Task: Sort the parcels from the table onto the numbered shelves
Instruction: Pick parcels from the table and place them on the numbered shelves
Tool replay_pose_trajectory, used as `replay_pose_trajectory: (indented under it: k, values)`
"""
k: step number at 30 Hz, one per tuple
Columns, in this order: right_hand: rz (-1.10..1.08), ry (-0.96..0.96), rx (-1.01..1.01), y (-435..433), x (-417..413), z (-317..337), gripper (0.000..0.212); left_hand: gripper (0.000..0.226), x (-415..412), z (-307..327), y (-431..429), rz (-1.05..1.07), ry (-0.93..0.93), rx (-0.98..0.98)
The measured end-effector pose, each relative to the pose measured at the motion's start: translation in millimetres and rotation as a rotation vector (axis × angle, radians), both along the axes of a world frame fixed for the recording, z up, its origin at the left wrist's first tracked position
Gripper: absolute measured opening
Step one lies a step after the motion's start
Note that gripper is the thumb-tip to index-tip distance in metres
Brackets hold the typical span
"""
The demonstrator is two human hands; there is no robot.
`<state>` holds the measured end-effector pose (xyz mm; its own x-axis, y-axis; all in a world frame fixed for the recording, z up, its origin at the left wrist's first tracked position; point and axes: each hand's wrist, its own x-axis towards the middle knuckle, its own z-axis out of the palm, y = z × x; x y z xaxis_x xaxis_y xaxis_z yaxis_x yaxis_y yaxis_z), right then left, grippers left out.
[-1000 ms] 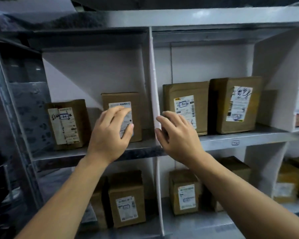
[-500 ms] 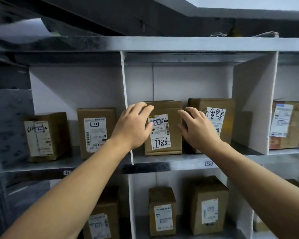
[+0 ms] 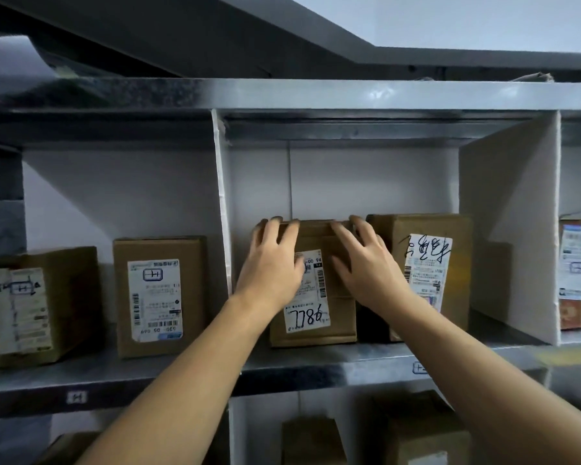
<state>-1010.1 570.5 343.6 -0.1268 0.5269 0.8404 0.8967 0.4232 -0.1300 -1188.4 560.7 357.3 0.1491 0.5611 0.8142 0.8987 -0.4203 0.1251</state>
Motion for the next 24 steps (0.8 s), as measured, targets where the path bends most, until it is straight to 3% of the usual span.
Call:
replay_pose_trajectory:
  k: [7,18,24]
  values:
    - [0.139,0.126,0.036,14.4,-3.4,-9.7,0.063,0.055,-1.0,-3.4,5.2,0.009,-0.031,0.054]
    - [0.182,0.09,0.02,14.1,-5.7,-7.1,0.065,0.057,-0.4,-2.3,5.0,0.11,-0.052,0.036]
    - [0.146,-0.057,0.29,-17.5,30.9,3.0,0.047,0.055,14.8,6.9,-15.8,0.111,0.001,0.184]
